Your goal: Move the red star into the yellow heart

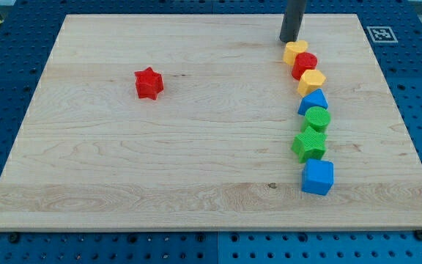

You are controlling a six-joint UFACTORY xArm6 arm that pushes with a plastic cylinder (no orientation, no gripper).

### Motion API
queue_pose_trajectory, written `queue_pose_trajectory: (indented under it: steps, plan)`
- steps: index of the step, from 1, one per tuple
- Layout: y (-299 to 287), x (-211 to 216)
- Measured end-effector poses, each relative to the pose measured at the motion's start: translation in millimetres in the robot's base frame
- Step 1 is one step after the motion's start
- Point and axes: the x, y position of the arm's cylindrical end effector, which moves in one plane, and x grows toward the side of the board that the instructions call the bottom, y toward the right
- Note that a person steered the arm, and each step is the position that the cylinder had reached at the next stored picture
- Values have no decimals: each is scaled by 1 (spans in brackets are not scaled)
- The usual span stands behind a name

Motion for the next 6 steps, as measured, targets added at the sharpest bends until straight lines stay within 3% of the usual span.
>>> queue_pose_trajectory:
  steps: [1, 2, 5, 6]
  plan:
    - [-2, -15]
    - [-43, -22]
    - [-241, -24]
    - [-299, 1]
